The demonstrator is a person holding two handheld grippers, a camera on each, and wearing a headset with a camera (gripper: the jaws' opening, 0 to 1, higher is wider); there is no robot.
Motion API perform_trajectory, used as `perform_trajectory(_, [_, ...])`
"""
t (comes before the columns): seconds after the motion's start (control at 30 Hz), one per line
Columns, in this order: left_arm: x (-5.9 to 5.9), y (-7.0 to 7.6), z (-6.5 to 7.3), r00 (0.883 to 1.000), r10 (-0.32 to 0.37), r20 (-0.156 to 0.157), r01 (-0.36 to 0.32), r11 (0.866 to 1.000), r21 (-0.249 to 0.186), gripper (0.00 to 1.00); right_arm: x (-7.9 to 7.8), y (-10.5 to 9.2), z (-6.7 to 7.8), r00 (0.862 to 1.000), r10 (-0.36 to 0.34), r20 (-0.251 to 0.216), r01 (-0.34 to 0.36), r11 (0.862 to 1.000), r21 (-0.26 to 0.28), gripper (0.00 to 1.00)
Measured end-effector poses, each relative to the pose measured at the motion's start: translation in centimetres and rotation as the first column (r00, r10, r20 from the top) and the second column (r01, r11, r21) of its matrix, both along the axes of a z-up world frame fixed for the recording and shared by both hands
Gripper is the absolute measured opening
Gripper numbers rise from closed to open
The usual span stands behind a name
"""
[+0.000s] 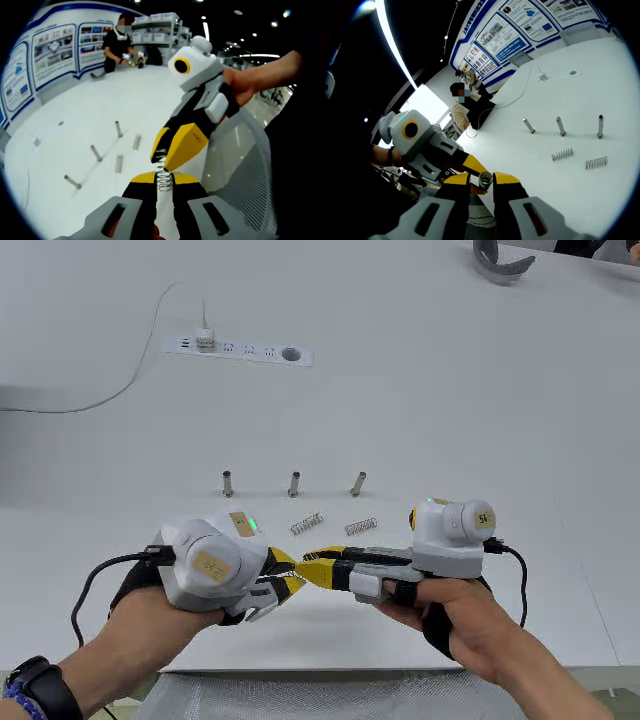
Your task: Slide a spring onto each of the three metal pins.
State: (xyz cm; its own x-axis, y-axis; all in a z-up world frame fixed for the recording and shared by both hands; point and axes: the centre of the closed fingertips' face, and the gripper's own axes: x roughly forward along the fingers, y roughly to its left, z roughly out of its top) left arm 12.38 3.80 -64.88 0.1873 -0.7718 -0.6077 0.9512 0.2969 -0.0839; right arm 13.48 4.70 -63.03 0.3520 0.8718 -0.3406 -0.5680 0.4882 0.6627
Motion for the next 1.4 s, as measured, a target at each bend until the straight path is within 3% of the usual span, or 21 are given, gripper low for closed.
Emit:
perform_trajectory(0.1, [-0.2,0.0,0.0,1.000,-0.007,-0.011,0.007,1.000,-0.006,0.10,-0.1,0.3,-0.1,1.000,0.016,-0.007,-0.016,1.000,-0.004,0.17])
perform_trajectory(0.37, [-0.2,0.6,0.2,1.000,-0.030,-0.004,0.030,1.000,-0.003,0.10,-0.7,1.0,0.0,0.990,0.138,0.005,-0.137,0.989,-0.055,0.15])
perform_trajectory(0.6, [0.0,0.8,0.7,0.998,-0.064,0.012,0.064,0.998,0.000,0.10,-0.8,1.4,0.2,0.961,0.273,0.034,-0.266,0.955,-0.132,0.15])
perform_trajectory(0.77, [-0.3,0.8,0.8,0.994,-0.111,0.021,0.111,0.994,0.016,0.10,-1.1,1.6,0.3,0.932,0.359,0.050,-0.345,0.922,-0.178,0.15])
perform_trajectory(0.83, [-0.5,0.7,0.7,0.992,-0.124,0.015,0.124,0.992,0.016,0.10,-1.4,1.7,0.2,0.914,0.403,0.054,-0.384,0.900,-0.206,0.15])
perform_trajectory(0.9, [-0.7,0.7,0.6,0.990,-0.139,0.012,0.139,0.990,0.017,0.10,-1.7,1.5,-0.3,0.891,0.450,0.051,-0.424,0.869,-0.256,0.14])
perform_trajectory(0.97, [-0.7,0.7,0.4,0.989,-0.147,0.012,0.147,0.989,0.026,0.10,-1.8,1.4,-0.7,0.882,0.469,0.034,-0.440,0.848,-0.296,0.13])
perform_trajectory(1.0, [-0.8,0.7,0.3,0.988,-0.154,0.014,0.153,0.988,0.031,0.10,-1.9,1.5,-0.7,0.879,0.475,0.035,-0.445,0.844,-0.298,0.13])
perform_trajectory(1.17, [-0.8,0.9,0.3,0.987,-0.158,0.009,0.158,0.987,0.030,0.10,-1.8,1.6,-0.8,0.877,0.480,0.024,-0.452,0.839,-0.302,0.12])
perform_trajectory(1.27, [-0.5,1.2,0.4,0.992,-0.126,-0.006,0.126,0.992,0.003,0.10,-1.6,1.8,-0.7,0.883,0.469,0.033,-0.439,0.847,-0.300,0.12])
perform_trajectory(1.4, [-0.2,1.7,-0.3,0.996,-0.089,-0.026,0.089,0.996,-0.001,0.11,-1.4,2.2,-1.1,0.890,0.455,0.026,-0.424,0.849,-0.316,0.12])
